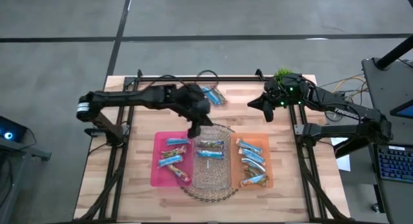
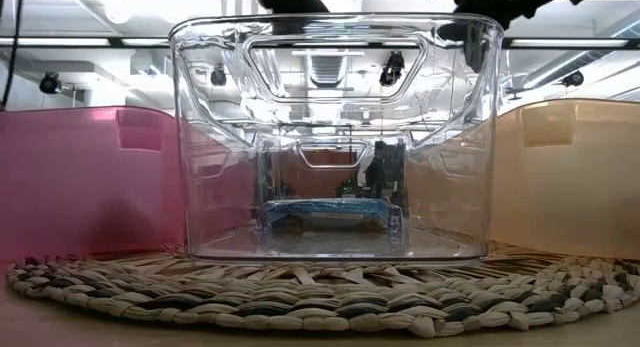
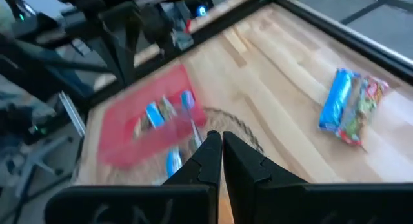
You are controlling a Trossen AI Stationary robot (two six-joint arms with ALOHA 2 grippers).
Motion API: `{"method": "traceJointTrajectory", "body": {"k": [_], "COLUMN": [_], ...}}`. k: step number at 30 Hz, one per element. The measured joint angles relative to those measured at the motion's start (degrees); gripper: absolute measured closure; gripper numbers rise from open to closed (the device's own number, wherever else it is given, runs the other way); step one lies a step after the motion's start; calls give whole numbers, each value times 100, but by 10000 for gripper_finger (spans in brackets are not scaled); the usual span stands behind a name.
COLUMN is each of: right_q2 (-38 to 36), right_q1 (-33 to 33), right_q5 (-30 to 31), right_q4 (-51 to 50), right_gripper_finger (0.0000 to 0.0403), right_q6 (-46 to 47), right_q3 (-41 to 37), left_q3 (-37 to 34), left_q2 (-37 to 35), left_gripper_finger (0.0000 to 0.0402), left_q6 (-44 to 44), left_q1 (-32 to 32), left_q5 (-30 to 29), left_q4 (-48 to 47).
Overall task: Pick and place Granola Bars by type
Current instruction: Put the blue granola bar into the transparent bin
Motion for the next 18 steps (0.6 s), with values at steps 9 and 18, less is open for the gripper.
{"method": "traceJointTrajectory", "body": {"k": [9,18], "right_q2": [800,1996], "right_q1": [-2,-114], "right_q5": [-2,-4], "right_q4": [917,1255], "right_gripper_finger": [394,394], "right_q6": [258,223], "right_q3": [9,756], "left_q3": [-2105,-3287], "left_q2": [-1616,-2679], "left_gripper_finger": [401,401], "left_q6": [-417,-907], "left_q1": [381,478], "left_q5": [-89,-722], "left_q4": [2390,2924]}}
